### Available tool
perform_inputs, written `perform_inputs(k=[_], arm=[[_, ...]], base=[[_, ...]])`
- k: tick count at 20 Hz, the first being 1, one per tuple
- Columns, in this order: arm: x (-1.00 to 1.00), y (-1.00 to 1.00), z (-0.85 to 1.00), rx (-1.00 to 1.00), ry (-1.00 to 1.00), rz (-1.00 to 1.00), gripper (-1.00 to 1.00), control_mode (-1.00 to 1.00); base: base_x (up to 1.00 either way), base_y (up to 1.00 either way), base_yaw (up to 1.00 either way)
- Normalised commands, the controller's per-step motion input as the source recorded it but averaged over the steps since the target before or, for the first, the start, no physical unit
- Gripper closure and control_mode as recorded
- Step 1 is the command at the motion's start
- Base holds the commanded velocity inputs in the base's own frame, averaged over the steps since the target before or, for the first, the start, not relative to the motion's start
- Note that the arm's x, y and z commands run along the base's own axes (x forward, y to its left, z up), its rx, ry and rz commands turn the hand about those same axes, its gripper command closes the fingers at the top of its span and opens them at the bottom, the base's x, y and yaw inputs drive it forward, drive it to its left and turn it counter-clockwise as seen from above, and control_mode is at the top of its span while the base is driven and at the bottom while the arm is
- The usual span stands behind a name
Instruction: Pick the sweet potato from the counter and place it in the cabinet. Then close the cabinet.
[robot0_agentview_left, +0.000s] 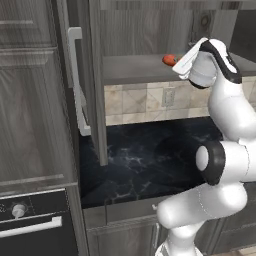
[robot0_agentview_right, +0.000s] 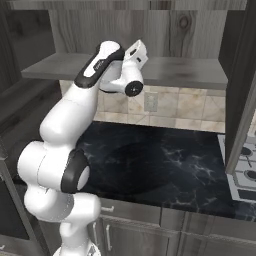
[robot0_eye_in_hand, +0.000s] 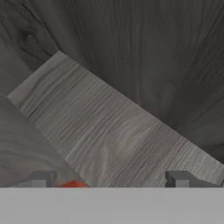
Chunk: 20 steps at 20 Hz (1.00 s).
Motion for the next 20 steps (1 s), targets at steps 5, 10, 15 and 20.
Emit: perform_inputs(k=[5, 10, 15, 20], arm=[[-1.00, -0.24, 0.35, 0.00, 0.18, -0.04, -1.00, -1.00], [-1.00, -0.11, 0.68, -0.10, 0.51, -0.06, -1.00, -1.00], [-1.00, -0.06, 0.62, -0.17, 0.58, -0.07, -1.00, -1.00], [-1.00, -0.04, 0.24, -0.19, 0.36, -0.06, -1.00, -1.00]], base=[[0.00, 0.00, 0.00], [0.00, 0.00, 0.00], [0.00, 0.00, 0.00], [0.00, 0.00, 0.00]])
